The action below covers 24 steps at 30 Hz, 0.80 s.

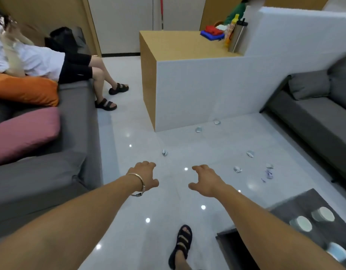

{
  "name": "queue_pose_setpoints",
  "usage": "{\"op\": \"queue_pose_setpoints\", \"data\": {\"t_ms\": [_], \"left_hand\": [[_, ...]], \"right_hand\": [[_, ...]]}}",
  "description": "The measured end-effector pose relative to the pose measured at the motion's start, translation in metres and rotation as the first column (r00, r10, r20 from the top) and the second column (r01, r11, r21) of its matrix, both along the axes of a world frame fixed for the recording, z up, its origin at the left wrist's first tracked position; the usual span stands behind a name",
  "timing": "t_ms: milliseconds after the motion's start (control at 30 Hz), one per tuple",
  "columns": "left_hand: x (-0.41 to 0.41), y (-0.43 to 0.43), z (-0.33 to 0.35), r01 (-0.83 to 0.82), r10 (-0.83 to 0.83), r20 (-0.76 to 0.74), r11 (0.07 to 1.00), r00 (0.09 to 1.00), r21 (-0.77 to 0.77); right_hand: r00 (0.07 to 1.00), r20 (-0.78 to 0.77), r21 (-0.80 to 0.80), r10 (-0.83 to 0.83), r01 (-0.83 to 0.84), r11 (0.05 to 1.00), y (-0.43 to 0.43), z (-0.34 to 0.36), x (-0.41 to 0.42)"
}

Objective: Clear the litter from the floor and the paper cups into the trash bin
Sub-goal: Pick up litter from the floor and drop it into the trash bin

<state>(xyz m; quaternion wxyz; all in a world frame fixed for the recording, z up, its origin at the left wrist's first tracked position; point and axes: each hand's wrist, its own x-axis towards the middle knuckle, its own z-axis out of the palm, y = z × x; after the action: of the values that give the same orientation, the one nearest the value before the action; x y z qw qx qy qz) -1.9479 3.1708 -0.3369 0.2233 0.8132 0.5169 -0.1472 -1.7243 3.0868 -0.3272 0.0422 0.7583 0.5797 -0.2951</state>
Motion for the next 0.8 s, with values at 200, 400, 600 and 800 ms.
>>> {"op": "queue_pose_setpoints", "data": {"t_ms": [200,400,600,800], "left_hand": [[0.035,0.1,-0.001,-0.178,0.178,0.01,0.984,0.984,-0.009],[0.036,0.187,-0.028,-0.335,0.339,0.053,0.939,0.939,-0.073],[0.023,0.27,-0.105,-0.437,0.446,-0.001,0.877,0.895,-0.197],[0.021,0.33,-0.21,-0.535,0.559,-0.035,0.771,0.829,-0.345]], "right_hand": [[0.984,0.003,-0.043,0.179,-0.179,0.983,0.136,-0.004,0.042],[0.96,0.0,-0.11,0.281,-0.279,0.954,0.254,-0.03,0.049],[0.942,-0.023,-0.194,0.334,-0.332,0.923,0.372,-0.11,0.04],[0.911,-0.036,-0.348,0.412,-0.398,0.849,0.46,-0.225,0.046]]}}
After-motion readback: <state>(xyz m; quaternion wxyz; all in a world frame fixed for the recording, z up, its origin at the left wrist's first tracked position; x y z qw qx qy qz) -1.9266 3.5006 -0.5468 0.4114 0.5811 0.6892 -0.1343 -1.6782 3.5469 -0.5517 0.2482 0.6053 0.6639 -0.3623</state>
